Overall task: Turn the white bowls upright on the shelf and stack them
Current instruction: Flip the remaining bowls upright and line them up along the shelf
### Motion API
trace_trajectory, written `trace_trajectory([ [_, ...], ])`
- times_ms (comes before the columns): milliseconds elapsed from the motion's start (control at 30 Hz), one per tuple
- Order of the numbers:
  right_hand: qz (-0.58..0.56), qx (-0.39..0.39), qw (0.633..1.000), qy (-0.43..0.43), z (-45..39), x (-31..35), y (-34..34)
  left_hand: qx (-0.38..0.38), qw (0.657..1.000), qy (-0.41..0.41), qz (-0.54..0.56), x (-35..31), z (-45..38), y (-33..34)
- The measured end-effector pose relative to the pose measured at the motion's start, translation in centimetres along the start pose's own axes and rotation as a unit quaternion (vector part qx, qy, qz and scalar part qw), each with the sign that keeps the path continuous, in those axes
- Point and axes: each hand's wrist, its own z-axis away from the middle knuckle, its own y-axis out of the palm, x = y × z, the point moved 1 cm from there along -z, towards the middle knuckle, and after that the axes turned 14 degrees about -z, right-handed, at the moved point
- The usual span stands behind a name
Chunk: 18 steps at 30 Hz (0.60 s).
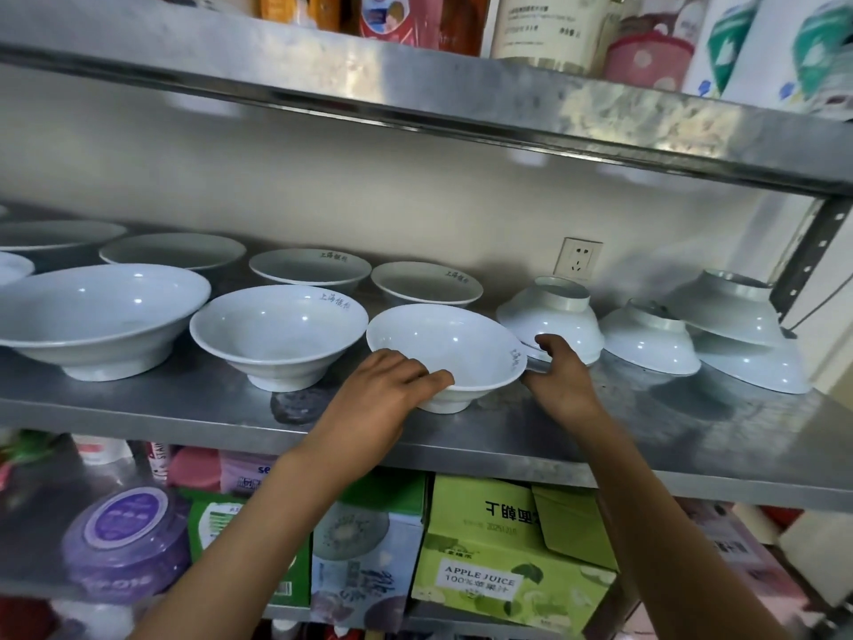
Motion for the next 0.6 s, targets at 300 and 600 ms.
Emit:
trace_trajectory([
  [300, 0.007, 0.004, 1.000, -0.001, 1.0, 0.3, -0.8, 0.032, 0.997, -0.024, 0.059, -1.3, -1.3, -1.0],
  [600, 0.013, 0.008, 0.998, -0.053, -0.5, -0.4, -2.8, 0.044, 0.997, -0.055, -0.009, -5.1, -5.6, -0.4],
])
